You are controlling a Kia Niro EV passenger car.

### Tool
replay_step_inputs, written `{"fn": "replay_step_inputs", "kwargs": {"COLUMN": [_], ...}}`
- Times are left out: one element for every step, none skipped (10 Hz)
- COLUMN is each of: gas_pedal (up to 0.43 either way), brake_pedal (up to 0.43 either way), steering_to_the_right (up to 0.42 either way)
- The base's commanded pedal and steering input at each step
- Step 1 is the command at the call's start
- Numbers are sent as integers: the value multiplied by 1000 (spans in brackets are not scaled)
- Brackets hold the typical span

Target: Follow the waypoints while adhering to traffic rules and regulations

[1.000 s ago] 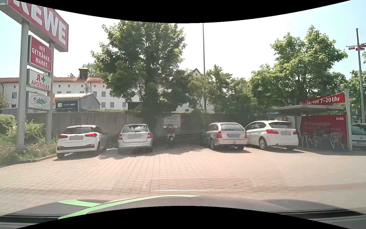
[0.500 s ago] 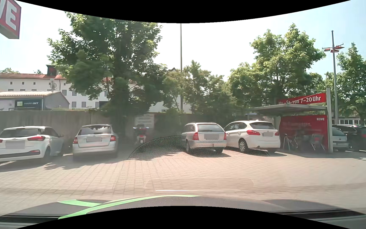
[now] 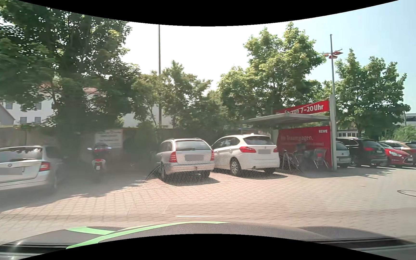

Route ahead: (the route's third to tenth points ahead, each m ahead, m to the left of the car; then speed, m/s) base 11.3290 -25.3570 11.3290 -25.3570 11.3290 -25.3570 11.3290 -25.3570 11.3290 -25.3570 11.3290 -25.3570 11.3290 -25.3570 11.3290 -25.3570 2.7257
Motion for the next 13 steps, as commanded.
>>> {"fn": "replay_step_inputs", "kwargs": {"gas_pedal": [0, 0, 0, 0, 0, 0, 0, 0, 0, 0, 0, 0, 0], "brake_pedal": [0, 0, 0, 0, 0, 0, 0, 0, 0, 0, 0, 0, 0], "steering_to_the_right": [616, 618, 617, 617, 618, 618, 618, 617, 617, 617, 612, 605, 601]}}
